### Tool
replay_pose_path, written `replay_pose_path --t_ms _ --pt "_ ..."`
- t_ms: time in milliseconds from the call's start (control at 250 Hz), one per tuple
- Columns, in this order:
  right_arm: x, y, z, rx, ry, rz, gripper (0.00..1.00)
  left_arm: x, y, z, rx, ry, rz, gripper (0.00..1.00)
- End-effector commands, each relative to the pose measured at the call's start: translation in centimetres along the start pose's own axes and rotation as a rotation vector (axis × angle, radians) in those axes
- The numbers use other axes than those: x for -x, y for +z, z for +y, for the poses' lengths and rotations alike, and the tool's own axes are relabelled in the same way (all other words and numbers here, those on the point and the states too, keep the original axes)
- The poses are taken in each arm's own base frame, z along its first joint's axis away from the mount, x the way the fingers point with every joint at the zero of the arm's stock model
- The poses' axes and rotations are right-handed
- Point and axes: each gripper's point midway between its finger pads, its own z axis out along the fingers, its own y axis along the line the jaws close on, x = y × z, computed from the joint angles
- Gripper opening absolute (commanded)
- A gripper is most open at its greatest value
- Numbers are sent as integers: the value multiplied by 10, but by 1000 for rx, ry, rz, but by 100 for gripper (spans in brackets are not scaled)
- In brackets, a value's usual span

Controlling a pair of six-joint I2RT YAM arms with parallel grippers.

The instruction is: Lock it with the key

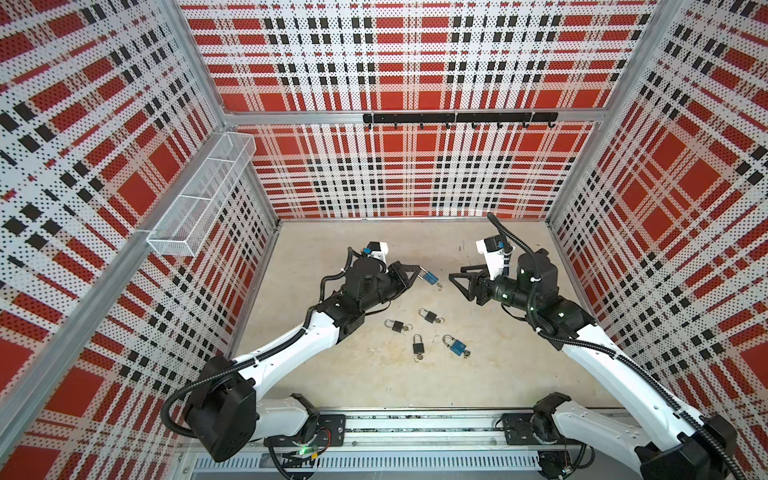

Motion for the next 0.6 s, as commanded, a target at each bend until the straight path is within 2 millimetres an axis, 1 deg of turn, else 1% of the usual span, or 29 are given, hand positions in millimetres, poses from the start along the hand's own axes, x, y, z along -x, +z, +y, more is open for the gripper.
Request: replay_pose_path --t_ms 0,120,272,404,596 --pt "10 6 16 126 -30 -33 54 16 -10 -39 -93 -97 -74 0" --pt "7 16 16 153 -46 -3 52 14 -11 -49 -108 -117 -70 0" --pt "5 24 17 180 -50 17 49 7 -8 -60 -116 -115 -55 0" --pt "4 26 16 180 -62 20 46 3 -5 -67 -128 -114 -42 0" --pt "8 25 19 192 -71 4 43 1 0 -68 -126 -118 -32 0"
